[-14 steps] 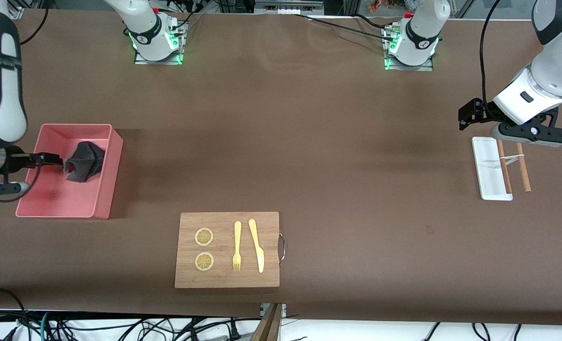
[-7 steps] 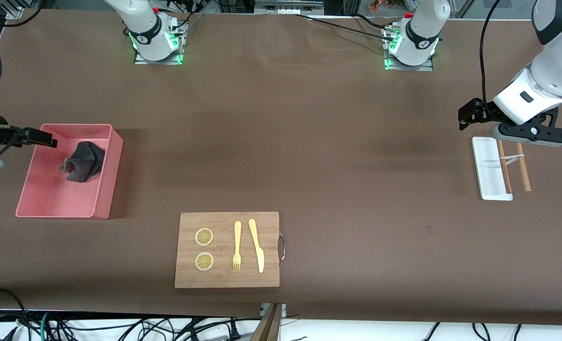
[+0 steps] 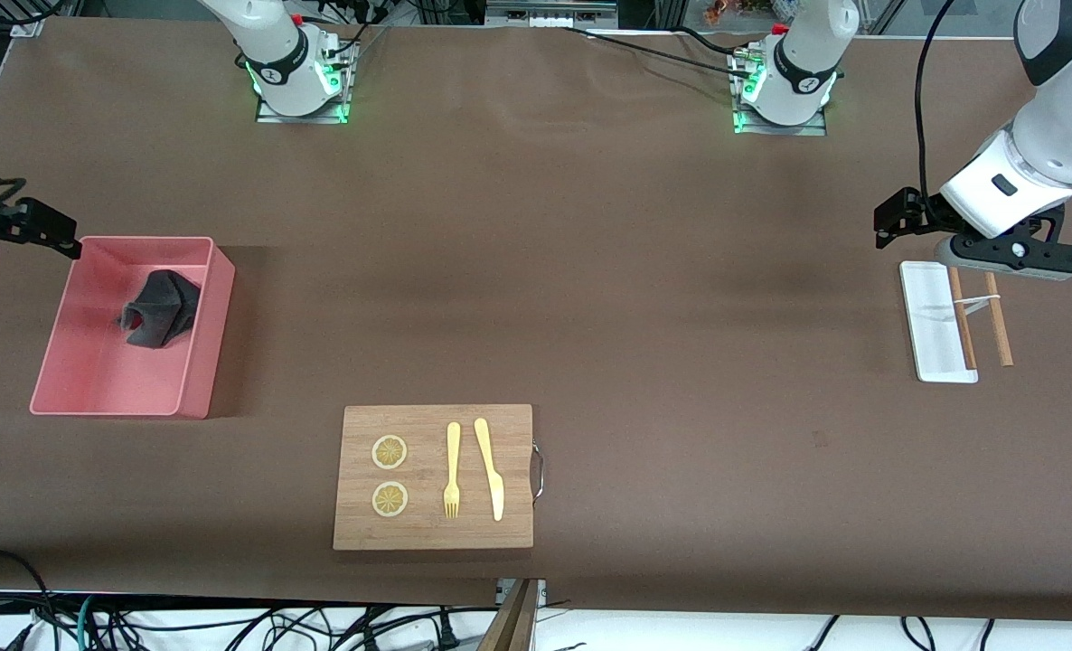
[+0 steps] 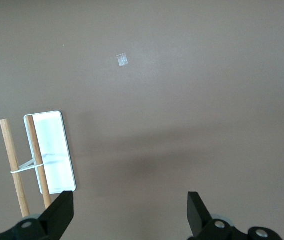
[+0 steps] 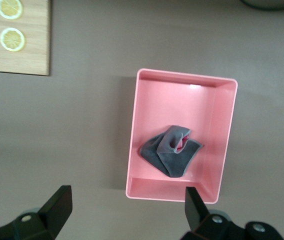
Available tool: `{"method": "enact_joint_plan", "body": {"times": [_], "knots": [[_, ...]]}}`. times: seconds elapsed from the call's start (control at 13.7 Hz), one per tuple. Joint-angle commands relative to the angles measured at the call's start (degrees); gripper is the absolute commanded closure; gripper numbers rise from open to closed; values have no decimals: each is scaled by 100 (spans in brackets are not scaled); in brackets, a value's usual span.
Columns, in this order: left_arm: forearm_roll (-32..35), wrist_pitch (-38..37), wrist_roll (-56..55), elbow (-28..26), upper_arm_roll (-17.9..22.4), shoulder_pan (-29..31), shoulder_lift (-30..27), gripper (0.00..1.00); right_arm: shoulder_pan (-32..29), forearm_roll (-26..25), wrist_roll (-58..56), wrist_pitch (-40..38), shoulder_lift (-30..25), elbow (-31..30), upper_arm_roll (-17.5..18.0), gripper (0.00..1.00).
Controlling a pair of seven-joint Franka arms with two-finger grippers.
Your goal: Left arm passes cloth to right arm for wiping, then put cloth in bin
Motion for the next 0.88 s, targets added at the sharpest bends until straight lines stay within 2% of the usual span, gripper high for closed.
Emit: {"method": "enact_joint_plan", "body": {"times": [0.0,0.22,0.37,0.81], "knots": [[13,-44,21,33,-52,43,23,0,-89,-114,150,-290,-200,31,195,0],[4,-44,12,33,-52,43,23,0,-89,78,1036,-949,-297,40,204,0],[4,-44,12,33,-52,43,32,0,-176,517,1143,-1135,-306,66,177,0],[4,-44,12,33,-52,43,32,0,-168,238,1091,-1180,-262,128,204,0]]}}
